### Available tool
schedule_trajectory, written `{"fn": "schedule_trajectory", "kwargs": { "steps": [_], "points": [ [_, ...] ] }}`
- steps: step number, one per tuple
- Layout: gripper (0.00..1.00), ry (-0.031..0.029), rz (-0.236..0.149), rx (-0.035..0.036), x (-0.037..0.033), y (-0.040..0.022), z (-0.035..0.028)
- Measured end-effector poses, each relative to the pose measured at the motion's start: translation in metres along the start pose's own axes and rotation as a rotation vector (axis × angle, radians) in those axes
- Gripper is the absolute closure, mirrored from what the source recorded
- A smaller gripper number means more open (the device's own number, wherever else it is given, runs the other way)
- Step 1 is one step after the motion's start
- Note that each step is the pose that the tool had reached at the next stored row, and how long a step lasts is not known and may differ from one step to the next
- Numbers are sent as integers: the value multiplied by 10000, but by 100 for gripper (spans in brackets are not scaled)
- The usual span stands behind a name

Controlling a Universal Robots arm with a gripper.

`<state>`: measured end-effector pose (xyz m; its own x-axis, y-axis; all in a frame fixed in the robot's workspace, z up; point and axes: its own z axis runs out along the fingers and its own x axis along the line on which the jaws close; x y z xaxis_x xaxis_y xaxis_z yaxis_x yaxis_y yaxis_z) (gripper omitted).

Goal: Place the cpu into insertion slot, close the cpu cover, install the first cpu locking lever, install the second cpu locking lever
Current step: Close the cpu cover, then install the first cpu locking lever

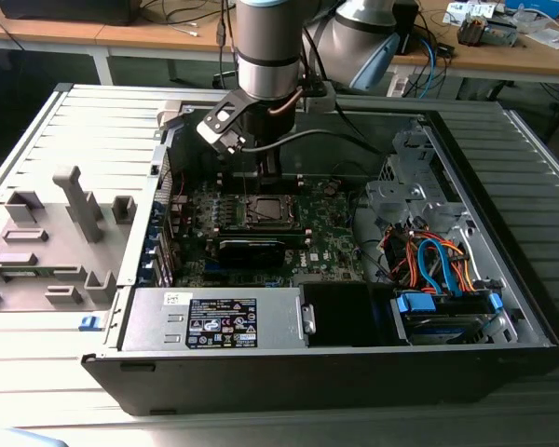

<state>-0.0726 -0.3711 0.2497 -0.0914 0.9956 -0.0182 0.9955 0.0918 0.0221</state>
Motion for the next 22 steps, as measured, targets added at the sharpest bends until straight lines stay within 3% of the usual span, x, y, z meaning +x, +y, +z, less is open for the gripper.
{"fn": "schedule_trajectory", "kwargs": {
  "steps": [11, 22],
  "points": [
    [89, 0, -11, 0, 0, 0, -16],
    [89, 19, -1039, -18, 0, 1, -16]
  ]
}}
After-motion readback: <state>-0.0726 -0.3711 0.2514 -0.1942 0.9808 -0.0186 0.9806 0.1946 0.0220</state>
